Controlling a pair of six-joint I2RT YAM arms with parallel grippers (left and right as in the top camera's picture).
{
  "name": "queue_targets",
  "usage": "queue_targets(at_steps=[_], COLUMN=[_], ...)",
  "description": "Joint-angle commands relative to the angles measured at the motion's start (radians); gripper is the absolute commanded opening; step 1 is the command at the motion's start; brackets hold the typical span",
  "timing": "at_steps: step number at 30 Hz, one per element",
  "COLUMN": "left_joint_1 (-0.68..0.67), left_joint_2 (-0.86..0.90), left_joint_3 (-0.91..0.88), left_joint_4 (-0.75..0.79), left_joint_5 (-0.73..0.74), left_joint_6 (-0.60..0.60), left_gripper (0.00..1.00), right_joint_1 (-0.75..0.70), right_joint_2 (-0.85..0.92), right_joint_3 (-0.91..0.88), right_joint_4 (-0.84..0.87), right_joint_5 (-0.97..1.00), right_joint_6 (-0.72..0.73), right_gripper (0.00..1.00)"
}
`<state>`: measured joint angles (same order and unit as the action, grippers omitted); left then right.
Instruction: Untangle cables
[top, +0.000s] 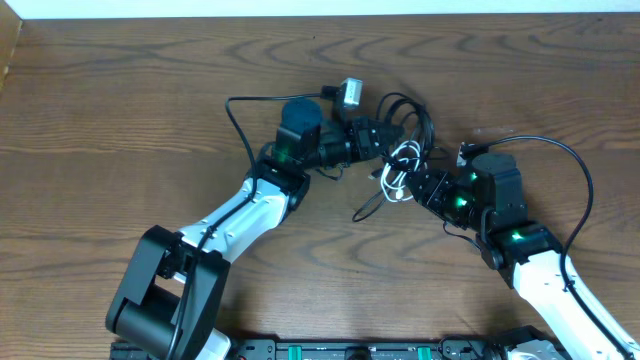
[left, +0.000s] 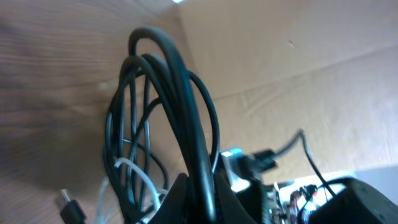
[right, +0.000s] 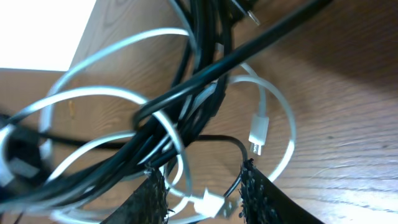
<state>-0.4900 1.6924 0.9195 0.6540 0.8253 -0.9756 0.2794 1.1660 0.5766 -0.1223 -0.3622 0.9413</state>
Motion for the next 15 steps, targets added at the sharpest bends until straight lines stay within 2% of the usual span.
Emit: queue_targets(at_steps=[1,8,15], left_joint_1=[-0.007,0.042,0.198], left_joint_2=[-0.015,-0.015,-0.015], left_joint_3=[0.001,0.001,0.001], left_joint_4=[0.067,0.175,0.170], left_joint_5=[0.092,0.106,0.106], left_joint_6=[-0.051,-0.076,-0.065], left_gripper=[0.07,0.08,0.08], right_joint_1=[0.010,0.009,-0.047], right_joint_2=[0.029,0.061,0.014], right_joint_3=[0.005,0.005,0.005], right_joint_4=[-0.001,-0.110,-0.184], right_joint_5=[0.073,0.211,0.307], right_joint_6=[0.005,-0.018,-0.087], right_gripper=[0.31,0.01,0.02])
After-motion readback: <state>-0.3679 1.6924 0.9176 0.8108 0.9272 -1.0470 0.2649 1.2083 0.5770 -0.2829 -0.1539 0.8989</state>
